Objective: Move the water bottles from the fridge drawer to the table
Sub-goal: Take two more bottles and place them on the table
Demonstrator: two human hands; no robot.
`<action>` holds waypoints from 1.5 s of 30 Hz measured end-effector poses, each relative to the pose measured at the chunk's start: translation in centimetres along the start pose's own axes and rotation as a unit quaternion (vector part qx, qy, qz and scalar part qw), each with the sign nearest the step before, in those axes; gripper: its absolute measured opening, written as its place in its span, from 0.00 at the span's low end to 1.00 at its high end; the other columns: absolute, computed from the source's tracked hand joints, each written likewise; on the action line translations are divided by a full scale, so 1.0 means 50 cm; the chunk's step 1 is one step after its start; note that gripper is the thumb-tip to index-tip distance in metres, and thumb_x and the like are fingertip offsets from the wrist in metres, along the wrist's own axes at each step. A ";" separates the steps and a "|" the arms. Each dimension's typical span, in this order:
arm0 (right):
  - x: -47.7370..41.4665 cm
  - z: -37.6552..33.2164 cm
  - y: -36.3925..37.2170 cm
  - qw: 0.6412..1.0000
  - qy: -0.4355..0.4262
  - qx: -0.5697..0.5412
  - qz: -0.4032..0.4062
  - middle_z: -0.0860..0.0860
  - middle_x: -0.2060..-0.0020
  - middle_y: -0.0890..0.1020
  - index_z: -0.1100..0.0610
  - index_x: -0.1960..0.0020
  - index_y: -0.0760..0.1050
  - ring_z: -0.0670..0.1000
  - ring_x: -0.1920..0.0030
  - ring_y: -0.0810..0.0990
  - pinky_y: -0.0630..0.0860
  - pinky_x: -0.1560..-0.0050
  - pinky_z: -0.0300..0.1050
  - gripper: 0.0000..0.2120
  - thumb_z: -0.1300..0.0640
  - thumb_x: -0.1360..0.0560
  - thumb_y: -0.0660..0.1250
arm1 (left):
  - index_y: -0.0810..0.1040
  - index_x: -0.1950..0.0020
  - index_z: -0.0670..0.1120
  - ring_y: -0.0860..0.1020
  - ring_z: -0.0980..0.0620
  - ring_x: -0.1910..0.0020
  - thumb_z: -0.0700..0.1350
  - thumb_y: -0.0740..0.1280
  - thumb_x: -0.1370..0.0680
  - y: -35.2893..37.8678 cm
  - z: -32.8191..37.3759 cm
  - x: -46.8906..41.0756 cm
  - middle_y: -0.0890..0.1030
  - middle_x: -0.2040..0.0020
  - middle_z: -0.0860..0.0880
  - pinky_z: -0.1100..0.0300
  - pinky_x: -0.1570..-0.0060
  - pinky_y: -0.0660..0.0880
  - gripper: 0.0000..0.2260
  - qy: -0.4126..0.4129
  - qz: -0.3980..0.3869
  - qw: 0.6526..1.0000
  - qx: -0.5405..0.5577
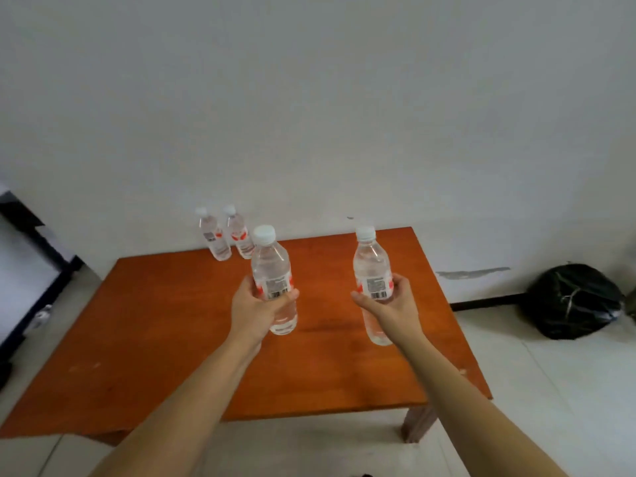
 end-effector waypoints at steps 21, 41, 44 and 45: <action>-0.601 0.028 0.444 0.975 0.010 0.222 -0.022 0.43 0.46 0.81 0.48 0.35 0.73 0.50 0.43 0.79 0.76 0.47 0.45 0.32 0.46 0.36 0.81 | 0.77 0.39 0.50 0.80 0.52 0.45 0.48 0.82 0.38 -0.048 -0.160 -0.742 0.82 0.44 0.54 0.51 0.43 0.77 0.29 0.003 -0.016 0.989 -0.150; -0.772 0.172 0.563 0.969 0.059 0.239 -0.031 0.47 0.39 0.80 0.51 0.29 0.68 0.48 0.42 0.79 0.73 0.46 0.41 0.38 0.53 0.34 0.81 | 0.69 0.29 0.47 0.77 0.54 0.39 0.43 0.79 0.32 0.056 -0.326 -0.932 0.78 0.36 0.51 0.59 0.41 0.72 0.34 -0.034 -0.089 0.982 -0.166; -0.770 0.158 0.558 0.966 0.052 0.252 -0.032 0.47 0.37 0.78 0.49 0.28 0.66 0.50 0.38 0.78 0.74 0.43 0.45 0.40 0.50 0.35 0.81 | 0.68 0.28 0.49 0.73 0.59 0.41 0.44 0.77 0.29 0.057 -0.299 -0.926 0.75 0.38 0.57 0.68 0.46 0.67 0.31 -0.025 -0.095 0.982 -0.161; -0.769 0.146 0.556 0.964 0.046 0.259 -0.032 0.47 0.34 0.77 0.49 0.26 0.64 0.51 0.36 0.77 0.75 0.40 0.47 0.43 0.48 0.35 0.80 | 0.68 0.28 0.49 0.72 0.60 0.41 0.44 0.76 0.28 0.056 -0.289 -0.923 0.74 0.40 0.59 0.73 0.48 0.66 0.30 -0.021 -0.095 0.982 -0.162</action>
Point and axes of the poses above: each hand's wrist, its own x-axis away from the middle knuckle, its own y-axis out of the palm, z = x × y, the point moved 10 cm from there along -x, towards the middle knuckle
